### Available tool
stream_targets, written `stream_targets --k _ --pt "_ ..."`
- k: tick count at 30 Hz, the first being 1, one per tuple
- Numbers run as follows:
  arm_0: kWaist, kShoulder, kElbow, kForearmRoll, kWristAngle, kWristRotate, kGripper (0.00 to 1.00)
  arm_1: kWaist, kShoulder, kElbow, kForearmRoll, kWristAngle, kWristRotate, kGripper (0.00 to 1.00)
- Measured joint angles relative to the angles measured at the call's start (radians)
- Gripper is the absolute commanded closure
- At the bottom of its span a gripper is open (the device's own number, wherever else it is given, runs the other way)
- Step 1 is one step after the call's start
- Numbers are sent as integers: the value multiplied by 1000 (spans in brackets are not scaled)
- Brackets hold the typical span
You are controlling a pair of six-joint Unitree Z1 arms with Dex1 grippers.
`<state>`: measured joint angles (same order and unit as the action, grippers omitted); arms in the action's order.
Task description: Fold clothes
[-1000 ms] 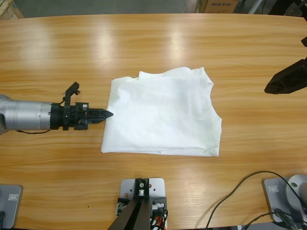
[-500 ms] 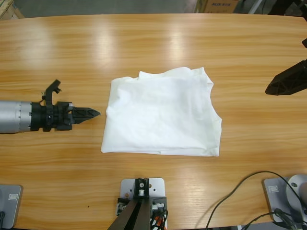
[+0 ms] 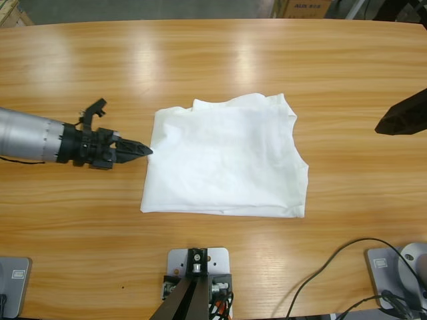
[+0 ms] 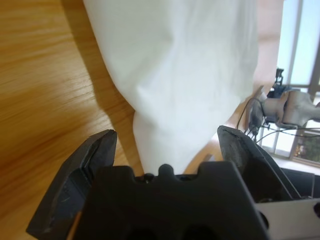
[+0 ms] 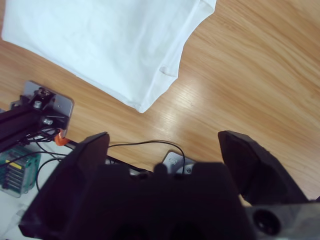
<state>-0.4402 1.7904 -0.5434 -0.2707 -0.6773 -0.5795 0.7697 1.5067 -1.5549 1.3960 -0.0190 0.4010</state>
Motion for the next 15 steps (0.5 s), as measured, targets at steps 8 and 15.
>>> stream_targets --k 8,15 --pt "0 105 -3 -53 -20 41 211 0 -30 20 0 0 0 119" --pt "-6 155 -17 -143 -30 44 212 0 -32 20 0 4 0 119"
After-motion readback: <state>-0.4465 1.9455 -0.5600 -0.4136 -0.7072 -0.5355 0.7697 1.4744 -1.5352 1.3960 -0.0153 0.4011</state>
